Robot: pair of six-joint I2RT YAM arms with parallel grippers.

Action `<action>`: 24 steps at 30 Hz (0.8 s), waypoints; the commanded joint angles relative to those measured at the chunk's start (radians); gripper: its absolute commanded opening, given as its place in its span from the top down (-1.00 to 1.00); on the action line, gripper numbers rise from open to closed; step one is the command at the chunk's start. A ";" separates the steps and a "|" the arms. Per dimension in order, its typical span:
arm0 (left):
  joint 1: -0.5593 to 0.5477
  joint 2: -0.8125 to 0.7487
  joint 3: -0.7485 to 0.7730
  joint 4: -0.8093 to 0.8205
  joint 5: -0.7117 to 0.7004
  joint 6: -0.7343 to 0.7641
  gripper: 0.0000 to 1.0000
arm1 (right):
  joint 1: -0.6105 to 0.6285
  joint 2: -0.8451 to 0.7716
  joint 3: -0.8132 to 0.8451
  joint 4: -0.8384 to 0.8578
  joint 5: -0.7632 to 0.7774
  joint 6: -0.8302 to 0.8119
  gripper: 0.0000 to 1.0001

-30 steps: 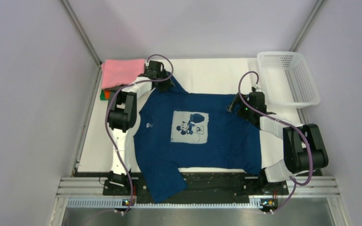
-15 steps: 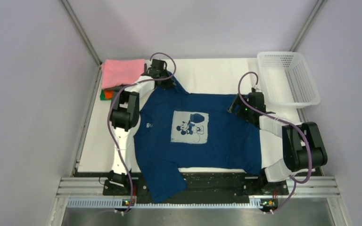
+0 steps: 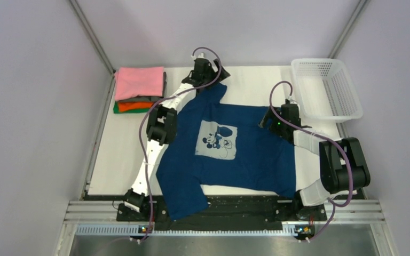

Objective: Fold and stack the t-shirts
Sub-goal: Flatten out the tshirt

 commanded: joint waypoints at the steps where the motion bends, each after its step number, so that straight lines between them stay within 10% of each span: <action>1: -0.025 -0.148 0.002 0.034 -0.103 0.120 -0.98 | 0.008 -0.016 0.048 -0.025 0.038 -0.021 -0.94; 13: -0.022 -0.601 -0.508 -0.314 -0.380 0.316 -0.98 | 0.008 -0.051 0.098 -0.064 0.105 -0.038 -0.94; 24: 0.012 -0.475 -0.580 -0.428 -0.215 0.251 -0.97 | 0.008 0.084 0.280 -0.191 0.203 -0.098 -0.94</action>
